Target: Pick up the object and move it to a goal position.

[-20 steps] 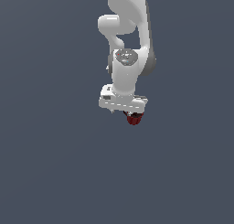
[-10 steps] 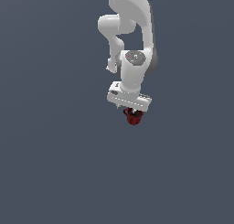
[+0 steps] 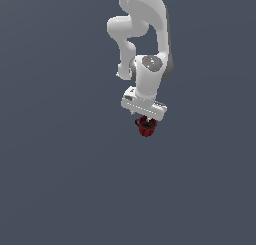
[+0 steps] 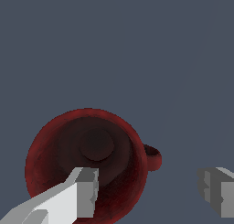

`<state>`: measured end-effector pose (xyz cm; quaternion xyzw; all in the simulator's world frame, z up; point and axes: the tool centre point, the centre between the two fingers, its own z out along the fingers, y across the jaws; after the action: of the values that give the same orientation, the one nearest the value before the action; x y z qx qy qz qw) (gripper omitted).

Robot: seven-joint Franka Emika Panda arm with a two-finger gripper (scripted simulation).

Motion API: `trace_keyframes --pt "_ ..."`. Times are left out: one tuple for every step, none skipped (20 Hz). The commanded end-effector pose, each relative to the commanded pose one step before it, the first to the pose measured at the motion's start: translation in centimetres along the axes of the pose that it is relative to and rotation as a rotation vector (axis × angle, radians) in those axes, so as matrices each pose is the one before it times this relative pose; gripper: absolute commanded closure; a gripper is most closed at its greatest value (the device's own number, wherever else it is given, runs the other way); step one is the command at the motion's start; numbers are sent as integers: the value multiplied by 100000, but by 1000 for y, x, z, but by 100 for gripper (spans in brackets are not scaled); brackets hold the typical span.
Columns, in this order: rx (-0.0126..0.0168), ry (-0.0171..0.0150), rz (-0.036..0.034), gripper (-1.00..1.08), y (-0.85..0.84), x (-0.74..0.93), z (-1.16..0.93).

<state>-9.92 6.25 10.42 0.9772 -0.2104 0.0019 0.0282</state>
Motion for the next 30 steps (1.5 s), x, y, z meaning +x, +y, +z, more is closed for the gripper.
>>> trace_keyframes --pt "-84 6 1228 -60 -7 -345 131" --pt "-19 -5 223 -60 -4 -72 27" --pt "-11 -3 138 -60 -1 -42 16" --pt "-4 -1 49 -60 1 -13 6" --pt "11 -20 -341 -60 -12 67 -25" --pt "0 0 0 -60 -1 -2 31" --pt "0 0 0 -60 -4 -5 93" --pt "0 0 0 -60 -7 -9 155" --pt "-2 3 49 -60 12 0 216" --pt "-1 3 49 -60 11 -5 278" --pt "0 0 0 -60 -11 -24 340" --pt "-2 4 69 -60 18 -13 401" --pt "-1 2 49 -60 12 -21 401" --pt "-1 2 49 -60 15 -18 339" --pt "0 0 0 -60 -4 -27 278" --pt "-1 2 49 -60 19 -9 215" --pt "0 0 0 -60 -1 -16 154" --pt "0 0 0 -60 -1 -10 92" --pt "0 0 0 -60 0 -3 31" --pt "0 0 0 108 0 0 0" --pt "0 0 0 108 0 0 0" --pt "0 0 0 108 0 0 0" --pt "0 0 0 108 0 0 0" --pt "0 0 0 108 0 0 0" --pt "0 0 0 108 0 0 0" --pt "0 0 0 108 0 0 0" --pt "0 0 0 108 0 0 0" --pt "0 0 0 108 0 0 0" --pt "0 0 0 108 0 0 0" --pt "-72 60 533 108 260 151 -63"
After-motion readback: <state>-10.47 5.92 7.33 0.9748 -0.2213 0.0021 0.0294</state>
